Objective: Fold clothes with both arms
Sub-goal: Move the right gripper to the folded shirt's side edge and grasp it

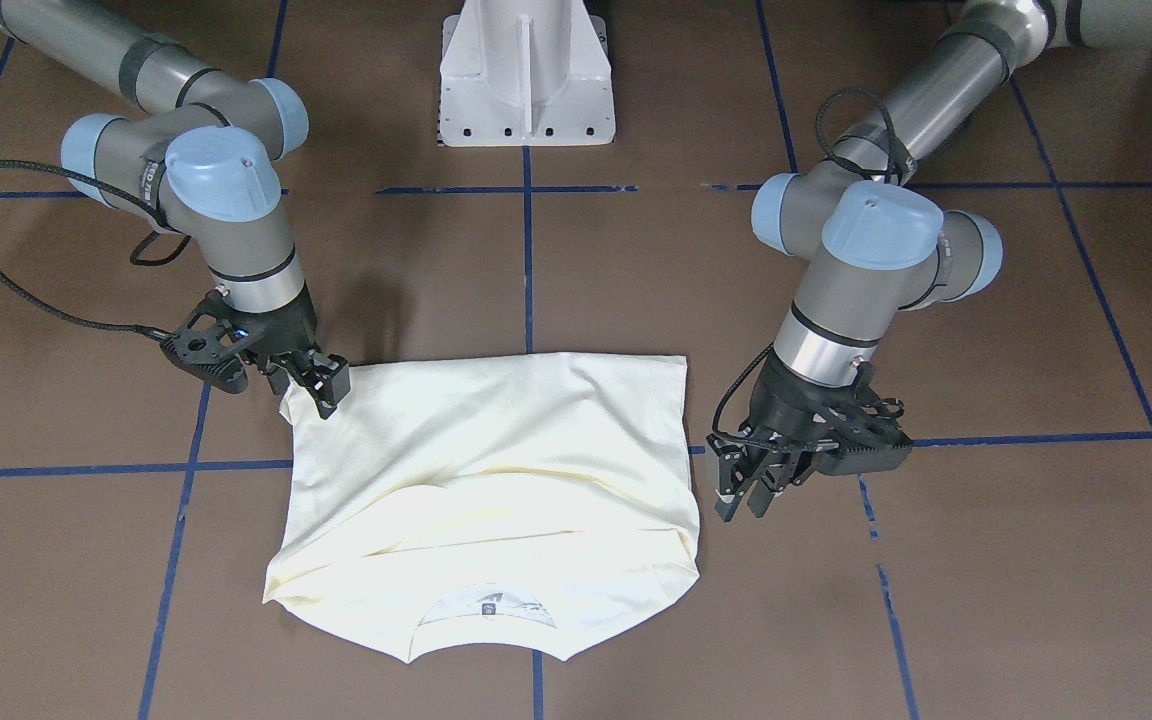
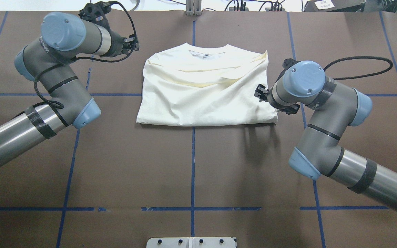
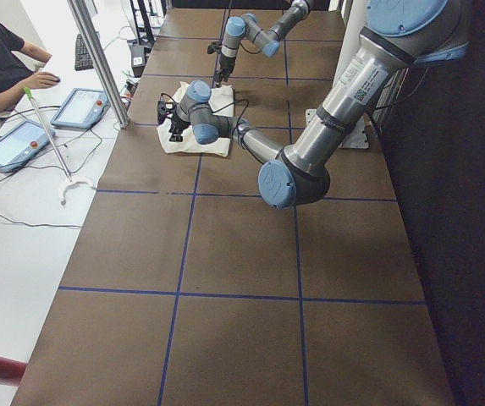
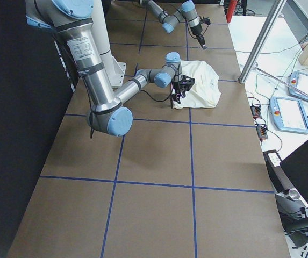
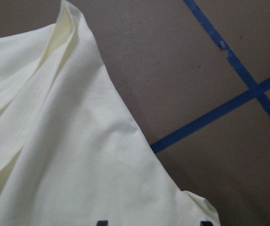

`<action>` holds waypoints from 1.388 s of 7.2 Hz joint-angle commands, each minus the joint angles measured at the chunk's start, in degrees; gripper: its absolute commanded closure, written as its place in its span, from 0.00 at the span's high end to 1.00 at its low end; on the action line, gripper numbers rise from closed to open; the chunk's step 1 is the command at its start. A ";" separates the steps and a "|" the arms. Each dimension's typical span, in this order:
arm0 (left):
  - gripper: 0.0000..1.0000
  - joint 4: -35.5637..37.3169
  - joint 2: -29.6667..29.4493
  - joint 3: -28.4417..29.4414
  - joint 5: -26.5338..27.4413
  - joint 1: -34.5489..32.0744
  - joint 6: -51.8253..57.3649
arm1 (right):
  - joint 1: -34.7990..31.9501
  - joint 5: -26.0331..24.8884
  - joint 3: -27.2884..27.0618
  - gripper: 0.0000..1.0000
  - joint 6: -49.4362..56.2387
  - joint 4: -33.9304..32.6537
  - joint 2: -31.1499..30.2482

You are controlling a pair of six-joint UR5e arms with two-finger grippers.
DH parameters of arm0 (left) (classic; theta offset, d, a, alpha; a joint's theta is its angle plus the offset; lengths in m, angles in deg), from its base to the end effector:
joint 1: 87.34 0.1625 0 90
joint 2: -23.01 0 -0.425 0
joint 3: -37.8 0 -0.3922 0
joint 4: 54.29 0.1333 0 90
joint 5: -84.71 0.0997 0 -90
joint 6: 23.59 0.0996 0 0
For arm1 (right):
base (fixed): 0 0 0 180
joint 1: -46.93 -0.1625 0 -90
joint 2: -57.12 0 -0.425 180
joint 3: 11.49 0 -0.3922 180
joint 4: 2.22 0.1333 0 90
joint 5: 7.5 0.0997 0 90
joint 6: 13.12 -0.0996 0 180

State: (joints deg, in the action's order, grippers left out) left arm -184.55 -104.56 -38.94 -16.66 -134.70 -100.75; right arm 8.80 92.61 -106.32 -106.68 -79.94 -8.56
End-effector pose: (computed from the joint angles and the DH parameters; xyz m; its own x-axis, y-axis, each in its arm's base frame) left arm 0.4228 -0.6269 0.2898 0.4171 -0.1313 -0.8993 0.5209 0.8454 0.1182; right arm -0.4454 -0.4969 0.3663 0.5566 0.5146 0.6523 -0.5521 0.8157 -0.1724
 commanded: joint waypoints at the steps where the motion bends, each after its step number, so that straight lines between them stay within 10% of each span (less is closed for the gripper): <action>1: 0.46 0.01 -0.04 -0.25 0.03 0.07 -0.01 | 0.60 -0.53 -0.19 0.68 -0.39 0.03 -1.64; 6: 0.46 0.09 -0.22 -0.34 0.03 0.07 -0.10 | 2.35 -0.54 -1.15 0.00 -2.67 0.03 -2.52; 10: 0.46 0.18 -0.48 -0.94 -0.06 0.07 -0.62 | 3.67 0.77 -13.03 0.00 -2.76 -0.15 -8.38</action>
State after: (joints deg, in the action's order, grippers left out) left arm -184.40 -104.99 -39.46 -16.65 -134.63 -101.23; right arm 12.22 92.49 -112.88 -109.45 -79.95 -13.67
